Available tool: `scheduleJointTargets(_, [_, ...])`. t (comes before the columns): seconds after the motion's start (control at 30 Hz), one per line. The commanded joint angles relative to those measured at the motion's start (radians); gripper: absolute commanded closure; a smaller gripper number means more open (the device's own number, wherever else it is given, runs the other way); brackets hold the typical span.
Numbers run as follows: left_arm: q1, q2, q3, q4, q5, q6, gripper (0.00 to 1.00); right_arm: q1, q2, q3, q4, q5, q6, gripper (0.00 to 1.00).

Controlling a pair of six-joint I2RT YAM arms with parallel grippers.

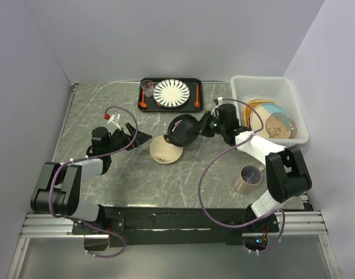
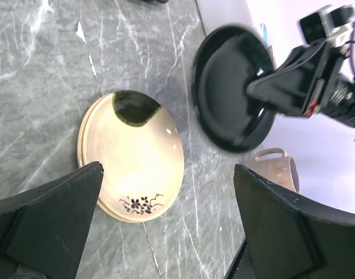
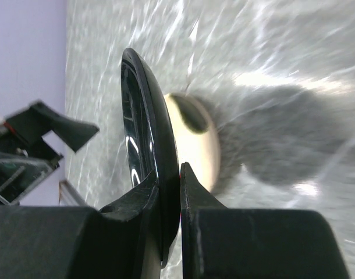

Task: Place the plates into the plastic bin on the countertop
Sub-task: Place the plate in the plastic bin.

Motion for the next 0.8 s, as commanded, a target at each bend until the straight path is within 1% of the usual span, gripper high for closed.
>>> scheduleJointTargets(0.0, [-0.002,0.027,0.008,0.045,0.017,0.014,0.01,-0.091,-0.080,0.041,-0.025,-0.002,-0.034,1.00])
scheduleJointTargets(0.17, [-0.004,0.055,0.010,0.075,0.037,-0.001,0.01,-0.212,-0.108,0.070,-0.092,0.014,-0.049,1.00])
scheduleJointTargets(0.27, [-0.002,0.062,0.010,0.079,0.041,-0.004,0.01,-0.262,-0.121,0.102,-0.143,0.035,-0.061,1.00])
scheduleJointTargets(0.4, [-0.002,0.061,0.011,0.075,0.040,-0.001,0.01,-0.322,-0.143,0.131,-0.171,0.038,-0.060,1.00])
scheduleJointTargets(0.47, [-0.004,0.061,0.011,0.076,0.044,0.000,0.01,-0.335,-0.155,0.131,-0.169,0.038,-0.052,1.00])
scheduleJointTargets(0.5, [-0.004,0.061,0.011,0.075,0.046,-0.001,0.01,-0.374,-0.160,0.130,-0.169,0.038,-0.049,1.00])
scheduleJointTargets(0.77, [-0.004,0.061,0.011,0.079,0.054,-0.004,0.01,-0.509,-0.166,0.087,-0.115,-0.006,0.006,1.00])
